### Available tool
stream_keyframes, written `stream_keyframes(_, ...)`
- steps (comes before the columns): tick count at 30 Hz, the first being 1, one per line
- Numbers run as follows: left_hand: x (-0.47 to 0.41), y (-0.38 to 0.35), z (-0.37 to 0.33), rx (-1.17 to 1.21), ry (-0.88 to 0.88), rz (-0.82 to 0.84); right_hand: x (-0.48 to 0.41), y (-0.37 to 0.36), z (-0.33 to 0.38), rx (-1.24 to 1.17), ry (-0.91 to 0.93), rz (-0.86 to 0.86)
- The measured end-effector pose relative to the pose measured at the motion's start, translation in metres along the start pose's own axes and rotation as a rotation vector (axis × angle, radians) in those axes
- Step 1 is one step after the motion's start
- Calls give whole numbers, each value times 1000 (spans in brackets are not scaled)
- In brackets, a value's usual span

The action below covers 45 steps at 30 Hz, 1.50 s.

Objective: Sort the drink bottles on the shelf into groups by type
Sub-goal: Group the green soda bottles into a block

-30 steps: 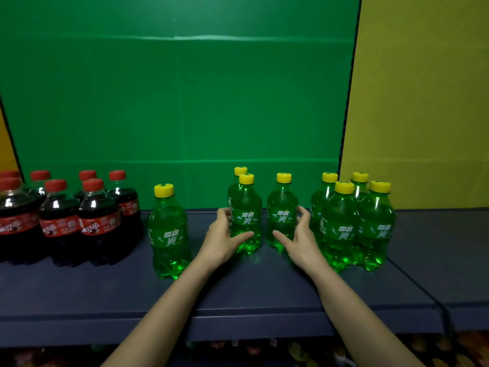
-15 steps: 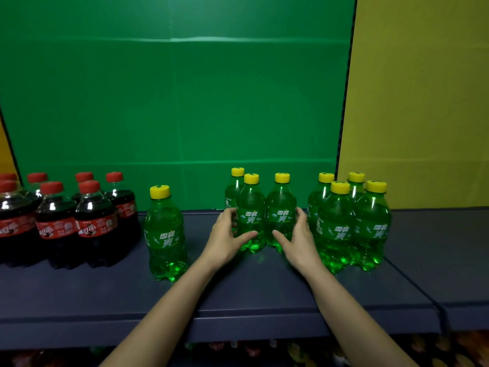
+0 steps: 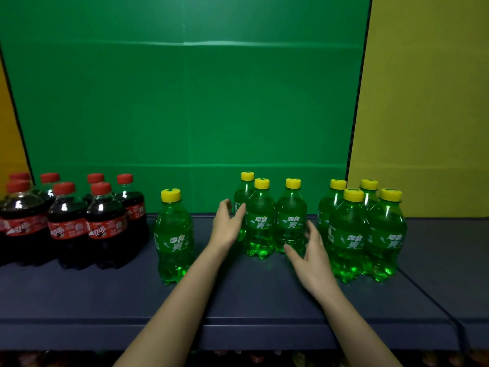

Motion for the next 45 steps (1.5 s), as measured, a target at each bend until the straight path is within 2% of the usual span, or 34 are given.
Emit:
stream_keyframes(4,-17,-11,5,369,161,134,2,0,-2,-24,-15,7)
stream_keyframes(9,-20,-17,10,429,214,237,2,0,-2,-16,-21,5)
stream_keyframes(19,-24,-19,16,160,164,313,2,0,-2,1,-17,14)
stream_keyframes(24,-23,-18,1,33,100,225,2,0,-3,14,-15,16)
stream_keyframes(30,-29,5,-40,97,-3,27,5,1,-1,5,19,-7)
stream_keyframes(33,-23,17,-69,114,-85,3,14,8,9,11,113,-94)
stream_keyframes(36,-12,31,-98,100,-172,-7,29,11,30,0,283,-208)
stream_keyframes(37,-7,36,-107,91,-197,-11,32,7,39,-9,335,-197)
stream_keyframes(39,4,47,-123,78,-223,-3,32,-13,56,-41,398,-53)
stream_keyframes(42,23,67,-146,47,-266,-16,29,-59,76,-122,372,287)
stream_keyframes(45,43,94,-158,43,-288,-56,26,-99,91,-181,333,461)
Point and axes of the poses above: each hand's wrist, its own x-axis away from the middle knuckle, its own y-axis out of the back of the hand, z = x × y, the point moved 6 cm from there along -x, towards the middle knuckle, and after that the axes turned 1 degree about y, right-handed, at the moved point
